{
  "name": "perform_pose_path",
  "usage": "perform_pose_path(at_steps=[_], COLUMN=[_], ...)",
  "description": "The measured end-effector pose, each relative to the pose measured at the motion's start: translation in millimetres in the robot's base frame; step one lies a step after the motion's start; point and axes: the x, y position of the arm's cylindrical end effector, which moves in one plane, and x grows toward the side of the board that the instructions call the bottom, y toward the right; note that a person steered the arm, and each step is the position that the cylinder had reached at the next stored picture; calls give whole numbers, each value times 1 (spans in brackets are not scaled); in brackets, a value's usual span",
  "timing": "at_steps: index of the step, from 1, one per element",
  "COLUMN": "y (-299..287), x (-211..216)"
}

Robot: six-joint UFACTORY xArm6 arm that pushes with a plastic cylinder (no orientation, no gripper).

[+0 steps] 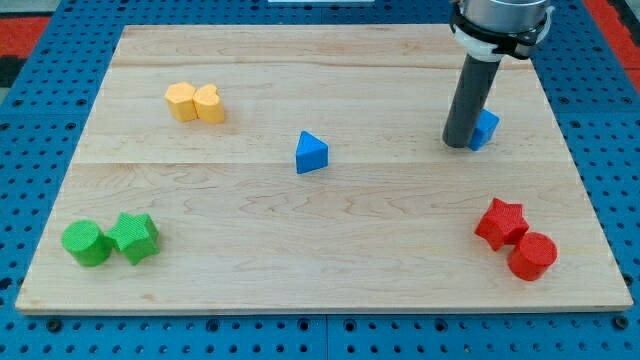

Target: Move the blue triangle towards the top of the blue cube

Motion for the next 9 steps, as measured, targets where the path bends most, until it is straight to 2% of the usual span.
perform_pose_path(at_steps=[2,4,7,8,9], y=[-11,-77,-237,-254,-250], x=[4,72,69,39,28])
